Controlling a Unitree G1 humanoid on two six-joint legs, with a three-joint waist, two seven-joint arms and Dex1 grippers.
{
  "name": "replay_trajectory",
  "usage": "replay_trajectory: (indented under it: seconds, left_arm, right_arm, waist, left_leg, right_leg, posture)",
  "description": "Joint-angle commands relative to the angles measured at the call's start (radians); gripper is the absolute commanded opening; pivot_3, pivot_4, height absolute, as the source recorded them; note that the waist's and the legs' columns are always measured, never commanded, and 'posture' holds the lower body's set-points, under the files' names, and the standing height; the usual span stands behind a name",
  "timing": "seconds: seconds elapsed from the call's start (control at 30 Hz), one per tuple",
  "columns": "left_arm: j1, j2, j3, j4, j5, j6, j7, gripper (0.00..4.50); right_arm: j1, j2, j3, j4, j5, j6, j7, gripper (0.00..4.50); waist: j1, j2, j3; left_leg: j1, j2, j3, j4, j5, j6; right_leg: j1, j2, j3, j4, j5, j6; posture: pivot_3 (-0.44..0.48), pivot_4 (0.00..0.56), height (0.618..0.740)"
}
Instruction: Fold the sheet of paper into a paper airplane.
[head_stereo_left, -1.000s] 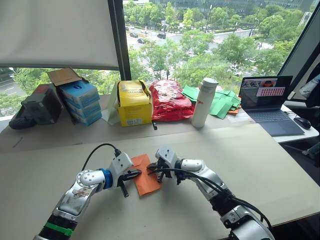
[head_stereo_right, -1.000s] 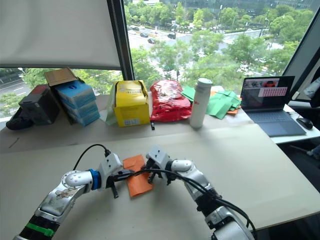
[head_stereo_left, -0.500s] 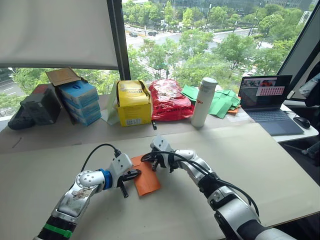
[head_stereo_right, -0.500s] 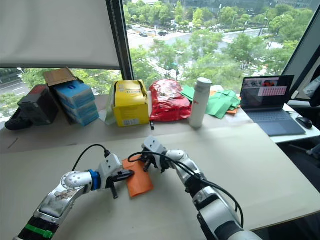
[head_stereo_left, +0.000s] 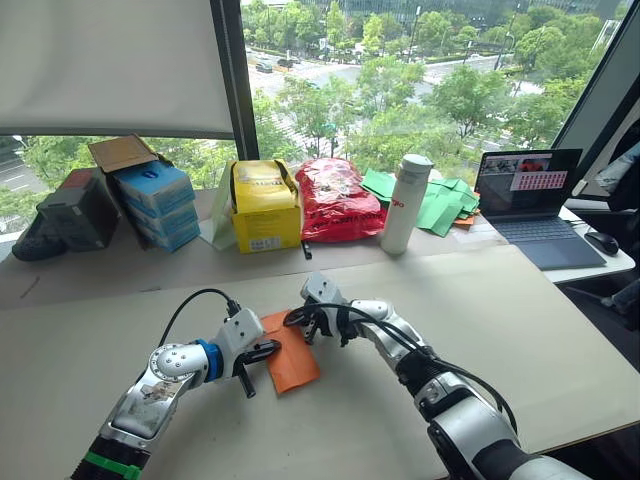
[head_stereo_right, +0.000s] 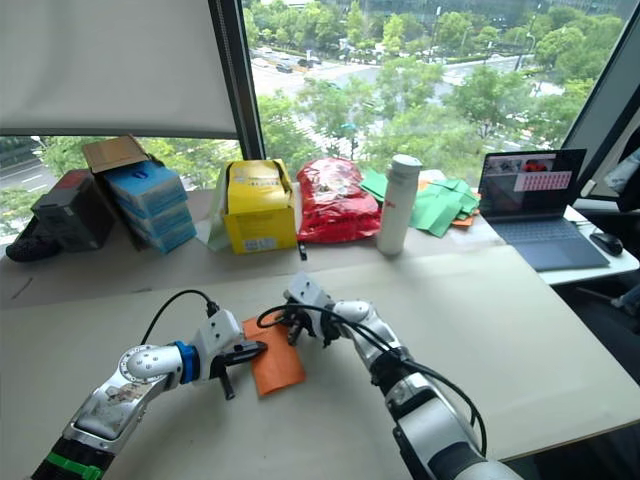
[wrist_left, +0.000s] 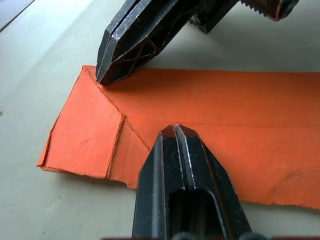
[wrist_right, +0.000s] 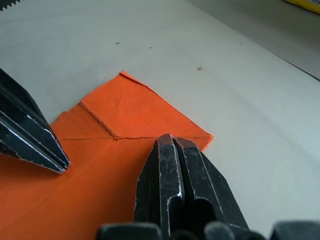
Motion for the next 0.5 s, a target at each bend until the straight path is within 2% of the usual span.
replay_trajectory:
  seconds: [0.03,0.17,0.5]
  left_arm:
    - [0.022,0.015,-0.021,0.023,0.023,0.027,-0.005,0.0]
    - [0.022,0.017,-0.023,0.023,0.023,0.027,-0.007,0.0]
    - [0.003,0.018,-0.03,0.042,0.025,0.021,-0.013,0.0]
  right_arm:
    - [0.075,-0.029,0.023,-0.113,-0.006,0.052,0.043,0.03]
    - [0.16,-0.074,0.039,-0.262,-0.004,0.125,0.069,0.03]
    - [0.295,-0.162,0.065,-0.495,0.01,0.257,0.101,0.03]
  waist:
    - [0.001,0.0,0.0]
    - [0.003,0.0,0.0]
    - [0.011,0.0,0.0]
  left_leg:
    - [0.0,0.0,0.0,0.0,0.0,0.0]
    - [0.0,0.0,0.0,0.0,-0.001,0.001]
    - [0.0,0.0,0.0,0.0,-0.001,0.001]
  right_leg:
    - [0.0,0.0,0.0,0.0,0.0,0.0]
    - [0.0,0.0,0.0,-0.001,0.0,0.0]
    - [0.001,0.0,0.0,-0.001,0.0,0.0]
  posture:
    - [0.0,0.15,0.74]
    - [0.0,0.15,0.74]
    - [0.0,0.15,0.74]
